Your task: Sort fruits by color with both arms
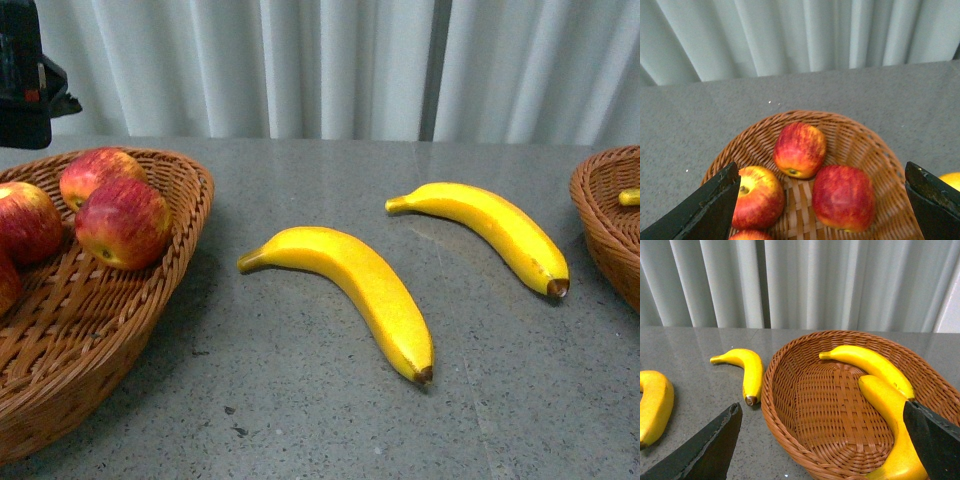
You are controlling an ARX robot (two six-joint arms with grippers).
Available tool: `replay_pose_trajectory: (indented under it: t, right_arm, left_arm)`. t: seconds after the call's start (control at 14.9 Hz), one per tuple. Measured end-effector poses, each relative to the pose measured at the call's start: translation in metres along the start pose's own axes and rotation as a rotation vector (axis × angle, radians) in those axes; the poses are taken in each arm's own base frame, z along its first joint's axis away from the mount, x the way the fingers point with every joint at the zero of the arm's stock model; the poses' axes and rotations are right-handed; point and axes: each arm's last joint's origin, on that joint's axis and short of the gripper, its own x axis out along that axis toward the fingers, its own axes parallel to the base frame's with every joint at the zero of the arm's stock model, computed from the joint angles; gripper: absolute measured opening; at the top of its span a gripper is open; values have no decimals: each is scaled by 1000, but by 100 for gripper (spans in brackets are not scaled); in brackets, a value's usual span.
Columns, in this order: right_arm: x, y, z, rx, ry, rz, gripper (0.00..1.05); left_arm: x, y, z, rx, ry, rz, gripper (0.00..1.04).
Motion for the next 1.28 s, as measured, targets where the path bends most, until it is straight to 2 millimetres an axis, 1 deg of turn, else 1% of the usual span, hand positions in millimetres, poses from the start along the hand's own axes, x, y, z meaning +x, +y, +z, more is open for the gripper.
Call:
replay_pose_trajectory:
  t: [0.07, 0.13, 0.2, 0.34, 0.4, 0.47, 0.6, 0.67, 0.74, 0.87, 0.94, 1.14, 1.21, 1.28]
  right_arm:
    - [0, 0, 0, 0, 0, 0, 98]
    - [0, 0, 0, 0, 0, 0, 98]
    - [0, 0, 0, 0, 0, 0, 98]
    - [0, 0, 0, 0, 0, 0, 98]
    - [0, 0, 0, 0, 0, 0, 98]
    - [0, 0, 0, 0, 0, 0, 98]
    - [0, 0, 0, 0, 0, 0, 98]
    - [0, 0, 0, 0, 0, 0, 98]
    - [0, 0, 0, 0, 0, 0, 98]
    - [0, 0, 0, 0, 0, 0, 98]
    - [0, 0, 0, 0, 0, 0, 98]
    - [0, 0, 0, 0, 0, 0, 98]
    - [0, 0, 0, 0, 0, 0, 98]
    - [0, 0, 0, 0, 0, 0, 98]
  left_arm:
    - [-6, -3, 10, -4, -40, -22, 98]
    - [-17, -7, 27, -10, -114, -31, 98]
    - [-32, -12, 42, 15, -195, -19, 98]
    - [-55, -19, 54, 23, -256, 21, 98]
    - [-64, -19, 54, 22, -258, 33, 96]
    - [-73, -12, 44, -18, -249, -6, 85]
    - [-93, 9, -1, -96, -231, -12, 60]
    - [-98, 15, -15, -121, -248, -4, 47]
    - [-100, 18, -25, -127, -253, -12, 36]
    - [-102, 22, -50, -132, -233, -24, 11]
    - [-103, 24, -58, -134, -230, -19, 1]
    - [-108, 29, -77, -137, -242, -23, 1]
    - [-109, 36, -84, -136, -242, -30, 1]
    - [-110, 40, -90, -142, -233, 2, 1]
